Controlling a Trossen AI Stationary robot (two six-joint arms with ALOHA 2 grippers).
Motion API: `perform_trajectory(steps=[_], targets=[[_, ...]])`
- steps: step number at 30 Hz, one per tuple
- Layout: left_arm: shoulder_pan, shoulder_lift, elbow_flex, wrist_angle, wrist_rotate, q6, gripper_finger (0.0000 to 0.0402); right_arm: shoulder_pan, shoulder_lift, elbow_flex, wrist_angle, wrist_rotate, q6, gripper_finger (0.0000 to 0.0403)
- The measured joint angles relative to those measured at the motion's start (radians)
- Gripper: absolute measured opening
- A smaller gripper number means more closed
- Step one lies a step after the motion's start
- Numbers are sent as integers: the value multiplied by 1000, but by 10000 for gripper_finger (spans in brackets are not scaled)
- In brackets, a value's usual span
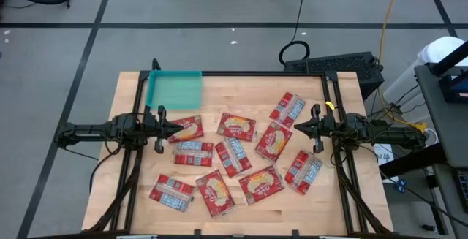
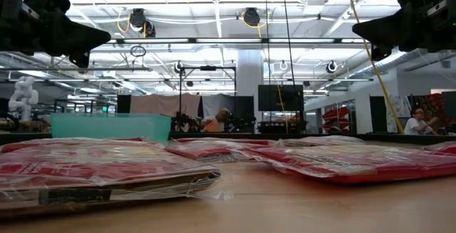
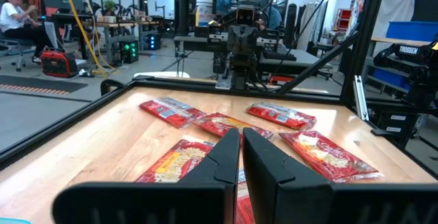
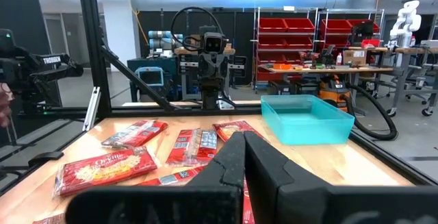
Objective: Sort popcorn bags into baskets
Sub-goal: Put the red popcorn bag into the blue bin
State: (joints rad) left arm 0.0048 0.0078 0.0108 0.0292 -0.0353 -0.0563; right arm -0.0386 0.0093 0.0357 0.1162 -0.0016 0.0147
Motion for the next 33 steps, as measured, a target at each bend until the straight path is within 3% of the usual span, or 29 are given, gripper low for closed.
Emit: perform_trajectory(steps=[13,18,24,33], targets=[[0,0,0,24,0,17,24,0,1,0,68,0,8,0],[0,0,0,-5,-1,54,24,0,5,0,91,97,96,0],[0,15,1,-16,10,26,24,0,28,23,72,110,133,0],[0,119,1,-19,9,-3,24,0,190,224,54,164,126,0]])
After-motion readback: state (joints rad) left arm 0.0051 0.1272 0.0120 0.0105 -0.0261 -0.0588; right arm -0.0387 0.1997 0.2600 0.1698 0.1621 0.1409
